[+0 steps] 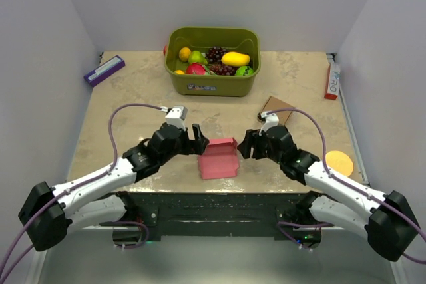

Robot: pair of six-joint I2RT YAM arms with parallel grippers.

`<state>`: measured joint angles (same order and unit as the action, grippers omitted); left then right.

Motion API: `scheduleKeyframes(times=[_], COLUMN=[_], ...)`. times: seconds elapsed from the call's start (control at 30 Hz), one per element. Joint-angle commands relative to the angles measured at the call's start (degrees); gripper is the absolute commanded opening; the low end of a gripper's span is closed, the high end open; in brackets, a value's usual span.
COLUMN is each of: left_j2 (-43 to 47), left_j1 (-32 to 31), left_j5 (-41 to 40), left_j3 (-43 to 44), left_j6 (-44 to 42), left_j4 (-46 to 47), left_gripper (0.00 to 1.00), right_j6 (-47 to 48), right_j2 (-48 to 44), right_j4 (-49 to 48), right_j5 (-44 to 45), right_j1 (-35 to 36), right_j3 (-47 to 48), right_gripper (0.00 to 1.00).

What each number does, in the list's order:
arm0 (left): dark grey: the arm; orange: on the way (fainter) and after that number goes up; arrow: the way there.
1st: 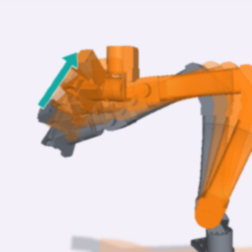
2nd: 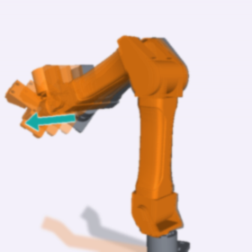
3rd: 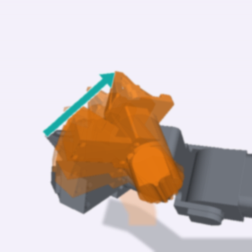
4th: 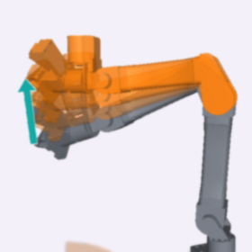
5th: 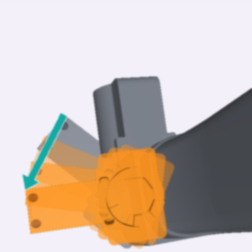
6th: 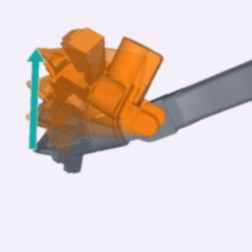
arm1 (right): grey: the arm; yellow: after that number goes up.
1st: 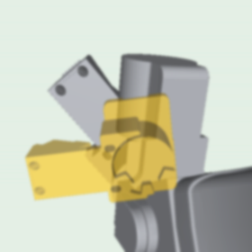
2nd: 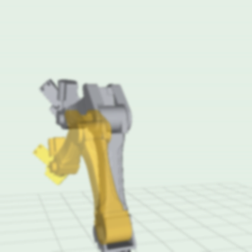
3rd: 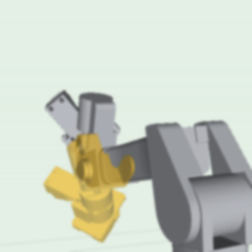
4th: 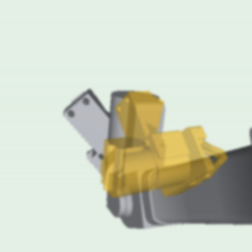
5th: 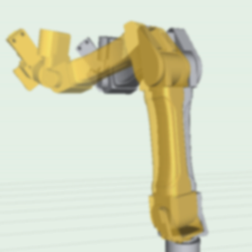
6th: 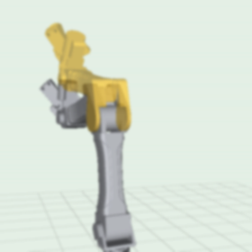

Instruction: Fold the paper box

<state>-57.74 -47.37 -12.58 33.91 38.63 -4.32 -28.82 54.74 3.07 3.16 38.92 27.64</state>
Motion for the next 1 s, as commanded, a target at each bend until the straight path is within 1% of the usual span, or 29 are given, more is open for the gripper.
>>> scheduleKeyframes(times=[0.0,0.07,0.13,0.17,0.2,0.23,0.33,0.43,0.6,0.73,0.97], left_j2=[-3.1,-4.7,-5.6,-5.9,-6.2,-6.9,-7.9,-8.8,-9.7,-11.0,-12.0], left_j1=[1.3,2.8,4.0,4.3,4.7,4.8,5.5,6.2,6.8,6.9,7.1], left_j5=[1.7,2.9,4.8,5.4,5.9,5.9,6.3,7.6,8.7,9.9,12.2], left_j3=[-0.2,-0.6,-1.8,-2.2,-2.5,-2.6,-3.2,-3.6,-4.1,-4.9,-7.0], left_j6=[1.5,1.6,2.2,2.4,2.5,2.6,2.3,2.4,2.2,2.5,2.1], left_j4=[1.8,2.8,6.2,7.2,8.6,8.9,10.4,12.0,14.1,16.1,20.4], left_gripper=[0.93,0.92,0.88,0.87,0.86,0.84,0.81,0.78,0.76,0.73,0.74], right_j6=[1.7,1.3,-0.1,-1.7,-2.5,-3.4,-5.2,-5.4,-1.7,-0.1,2.4], right_j2=[1.4,1.6,1.4,1.4,1.4,1.2,0.2,1.4,8.0,10.3,12.3], right_j4=[-4.3,-4.0,-3.2,0.1,1.0,2.4,3.3,1.8,-1.6,-4.6,-7.3], right_j5=[0.2,1.6,5.8,7.3,10.5,12.5,14.2,12.9,9.9,8.2,6.3], right_j1=[2.2,3.0,3.0,3.0,3.0,3.0,2.9,2.9,3.0,3.1,3.1], right_j3=[0.0,0.1,0.1,0.6,0.6,0.7,0.1,-0.3,1.4,1.5,1.7], right_gripper=[0.63,0.63,0.6,0.59,0.56,0.55,0.52,0.51,0.51,0.51,0.52])
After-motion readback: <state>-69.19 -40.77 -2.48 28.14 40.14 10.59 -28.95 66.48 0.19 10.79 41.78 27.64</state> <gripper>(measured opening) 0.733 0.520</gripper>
